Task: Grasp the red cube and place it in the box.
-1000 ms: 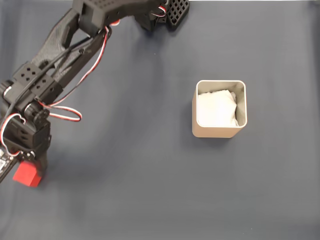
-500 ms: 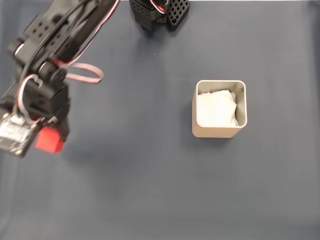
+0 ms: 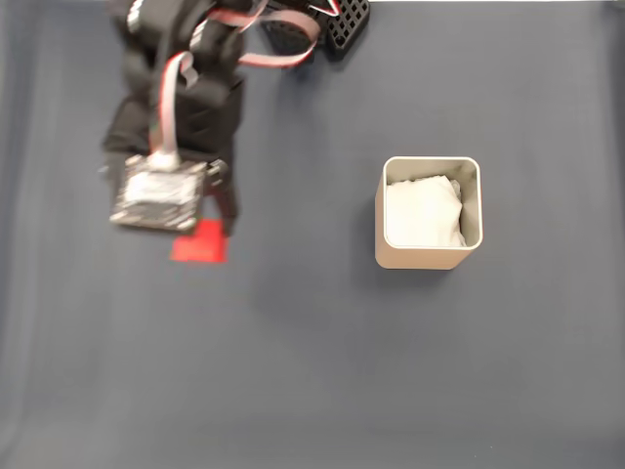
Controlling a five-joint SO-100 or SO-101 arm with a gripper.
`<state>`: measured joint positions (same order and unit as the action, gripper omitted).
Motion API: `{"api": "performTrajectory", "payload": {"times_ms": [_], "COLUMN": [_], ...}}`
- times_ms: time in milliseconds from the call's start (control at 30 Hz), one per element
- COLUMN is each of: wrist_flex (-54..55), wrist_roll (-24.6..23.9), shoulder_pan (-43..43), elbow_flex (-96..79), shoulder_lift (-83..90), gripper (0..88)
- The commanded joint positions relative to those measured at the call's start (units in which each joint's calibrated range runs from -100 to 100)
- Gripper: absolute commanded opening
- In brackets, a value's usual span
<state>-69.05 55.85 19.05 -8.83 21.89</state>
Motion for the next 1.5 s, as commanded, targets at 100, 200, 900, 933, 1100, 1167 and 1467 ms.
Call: {"api": "performTrajectory", "payload": {"times_ms": [100,200,900,933,1100,1167,1467], "wrist_flex": [-1.2,-1.2,-3.9,-3.9,-3.9,-3.9,-3.9], "wrist_roll": [-0.1,0.3,0.9,0.9,0.7,0.7,0.9], "shoulder_pan": [-6.2,-8.8,-26.8,-27.5,-30.4,-31.3,-33.0], "elbow_flex": [-7.2,-11.6,-16.5,-16.5,-16.5,-16.4,-15.5], "shoulder_lift": [12.6,16.8,22.6,22.7,23.2,23.5,23.3], "gripper": [0.2,0.2,0.2,0.2,0.2,0.2,0.2]}}
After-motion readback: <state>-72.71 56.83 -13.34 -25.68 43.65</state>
